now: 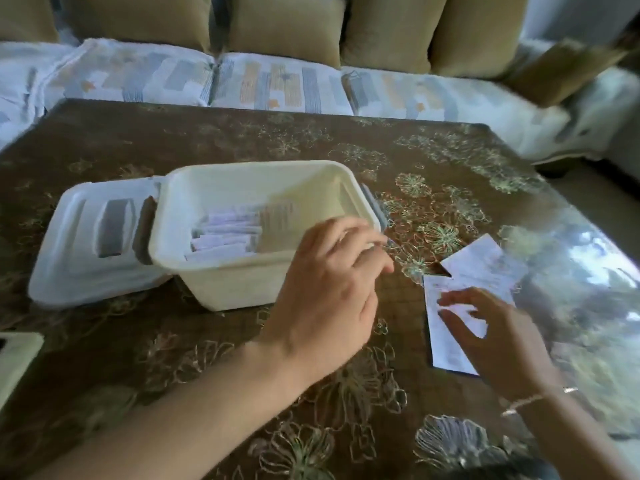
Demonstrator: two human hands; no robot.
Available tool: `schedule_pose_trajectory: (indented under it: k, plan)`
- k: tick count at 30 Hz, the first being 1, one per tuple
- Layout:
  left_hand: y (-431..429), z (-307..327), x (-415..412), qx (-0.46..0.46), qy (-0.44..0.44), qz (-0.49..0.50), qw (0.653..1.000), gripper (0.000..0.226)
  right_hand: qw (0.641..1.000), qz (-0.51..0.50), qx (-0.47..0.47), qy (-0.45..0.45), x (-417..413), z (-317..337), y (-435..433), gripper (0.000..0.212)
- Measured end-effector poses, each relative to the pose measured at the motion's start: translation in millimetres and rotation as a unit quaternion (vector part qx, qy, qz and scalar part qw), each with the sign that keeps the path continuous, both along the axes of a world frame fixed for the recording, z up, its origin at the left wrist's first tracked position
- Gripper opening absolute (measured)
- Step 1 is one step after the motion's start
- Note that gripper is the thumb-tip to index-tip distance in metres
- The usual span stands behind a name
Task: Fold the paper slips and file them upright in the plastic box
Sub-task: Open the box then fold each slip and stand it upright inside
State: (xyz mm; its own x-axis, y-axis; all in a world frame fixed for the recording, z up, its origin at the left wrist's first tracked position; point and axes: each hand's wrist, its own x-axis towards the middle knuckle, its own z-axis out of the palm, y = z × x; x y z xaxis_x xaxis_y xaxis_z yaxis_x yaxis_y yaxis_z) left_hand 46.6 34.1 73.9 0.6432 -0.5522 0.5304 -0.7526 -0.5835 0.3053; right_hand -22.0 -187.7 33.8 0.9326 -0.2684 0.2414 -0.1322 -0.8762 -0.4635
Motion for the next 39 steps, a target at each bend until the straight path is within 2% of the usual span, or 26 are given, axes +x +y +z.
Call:
schedule_pose_trajectory:
  k: [1,3,5,7,12,14,18,24,31,35,39]
  plan:
    - [0,-10,-4,0.008,0.009,-0.01,1.0,0.022,0.998,-0.005,-0.056,0.042,-6,-11,-6,0.019]
    - [-9,-28,-17,0.015,0.023,-0.035,0.999,0.023,0.986,-0.012,-0.098,0.135,-27,-30,-18,0.048]
    - [-13,-44,-28,0.017,0.059,-0.046,0.997,0.024,0.981,0.011,-0.117,0.153,-40,-43,-18,0.063]
    - [-16,-57,-36,0.009,0.091,-0.044,0.995,0.024,0.979,0.042,-0.145,0.136,-49,-53,-12,0.067]
    - [-5,-76,-45,0.005,0.146,-0.042,0.988,0.026,0.983,0.134,-0.126,0.025,-52,-59,19,0.046]
    - [6,-82,-51,0.022,0.169,-0.043,0.984,0.034,0.977,0.176,-0.123,0.002,-52,-59,28,0.042]
    - [31,-92,-66,0.054,0.205,-0.054,0.976,0.058,0.974,0.209,-0.083,0.003,-55,-56,43,0.05]
    - [60,-94,-79,0.114,0.153,-0.054,0.98,0.073,0.956,0.281,-0.08,-0.01,-68,-58,66,0.069]
    - [67,-102,-89,0.077,0.123,-0.046,0.988,0.056,0.947,0.309,-0.049,-0.067,-68,-72,67,0.05]
    - [67,-102,-91,0.046,0.114,-0.04,0.992,0.042,0.949,0.296,-0.011,-0.105,-75,-71,72,0.03]
    - [68,-102,-94,0.008,0.097,-0.04,0.995,0.031,0.954,0.267,0.037,-0.132,-80,-73,77,0.022]
